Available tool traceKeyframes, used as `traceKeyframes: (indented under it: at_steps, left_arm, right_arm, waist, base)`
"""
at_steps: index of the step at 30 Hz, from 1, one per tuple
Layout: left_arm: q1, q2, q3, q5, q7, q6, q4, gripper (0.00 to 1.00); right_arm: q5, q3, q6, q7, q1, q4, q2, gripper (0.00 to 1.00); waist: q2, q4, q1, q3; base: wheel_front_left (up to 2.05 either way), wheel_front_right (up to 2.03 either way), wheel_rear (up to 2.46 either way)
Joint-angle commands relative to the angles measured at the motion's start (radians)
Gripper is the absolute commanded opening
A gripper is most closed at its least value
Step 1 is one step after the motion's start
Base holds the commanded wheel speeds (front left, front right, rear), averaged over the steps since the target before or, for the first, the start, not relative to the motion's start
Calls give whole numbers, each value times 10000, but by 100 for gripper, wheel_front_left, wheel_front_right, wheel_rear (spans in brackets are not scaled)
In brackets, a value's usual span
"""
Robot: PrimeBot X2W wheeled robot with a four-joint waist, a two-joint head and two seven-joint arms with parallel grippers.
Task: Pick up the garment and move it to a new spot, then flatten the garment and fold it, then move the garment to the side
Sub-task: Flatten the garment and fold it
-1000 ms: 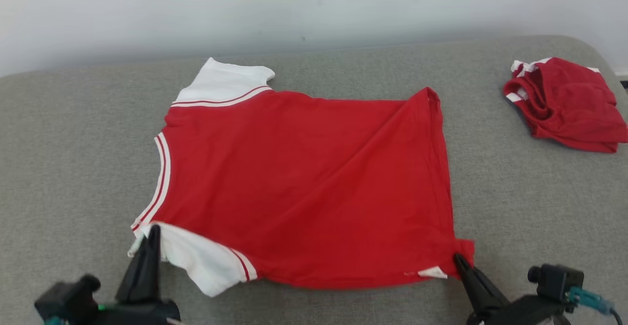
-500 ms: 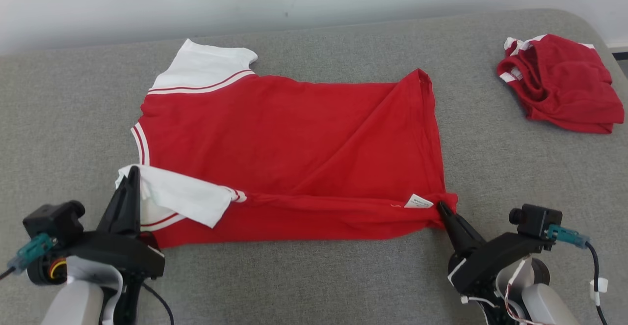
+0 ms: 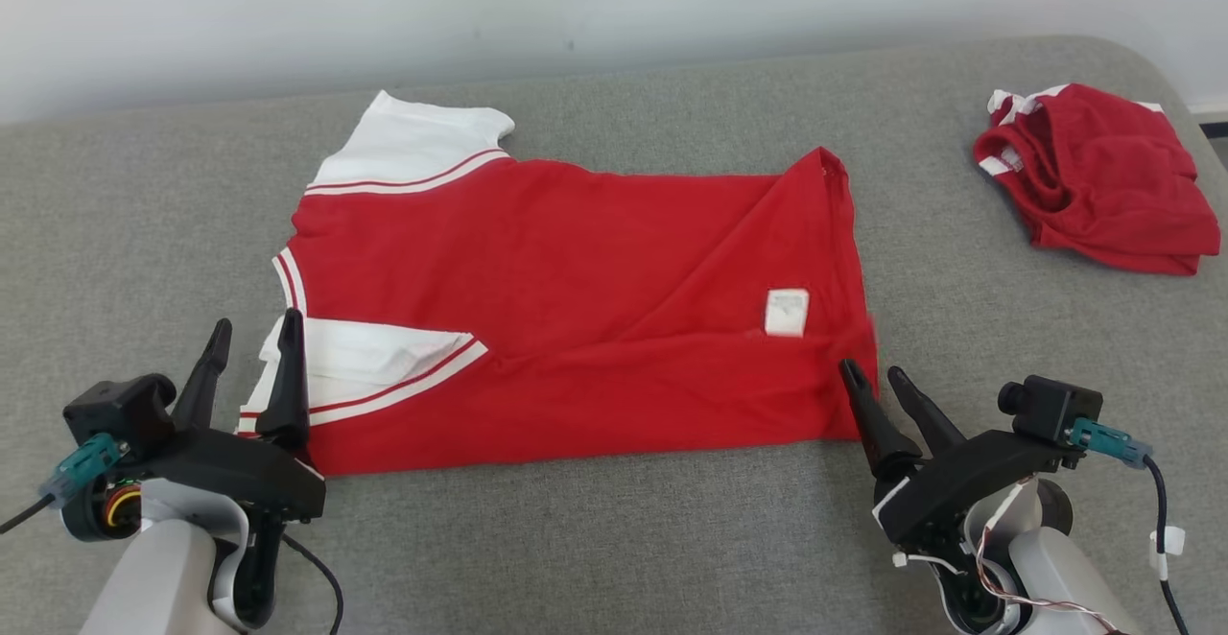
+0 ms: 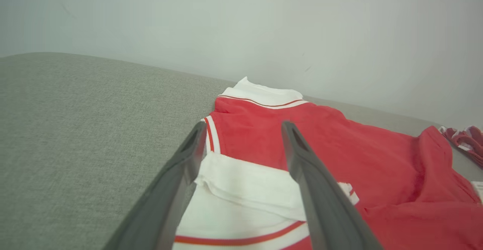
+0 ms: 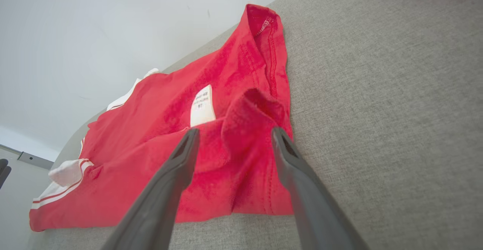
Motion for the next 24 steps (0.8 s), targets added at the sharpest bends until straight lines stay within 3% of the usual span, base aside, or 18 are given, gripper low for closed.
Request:
traceKeyframes:
  at_steps: [1, 14, 24]
  left_arm:
    - [-99, 10, -4, 32, -115, -27, 35, 100]
    - [1683, -251, 661, 628, -250, -44, -792, 100]
    - [1975, -395, 513, 1292, -253, 72, -161, 100]
  right_arm:
    - [114, 43, -27, -84, 47, 30, -68, 100]
    - [-353, 119, -27, -830, 692, 151, -593, 100]
    - [-985, 251, -29, -1286, 279, 980, -503, 100]
  waist:
    - [-1, 49, -1, -112]
    - [-1, 195, -1, -451]
    - [-1, 290, -1, -166]
  base:
    - [0, 0, 0]
    - [0, 0, 0]
    - [0, 0, 0]
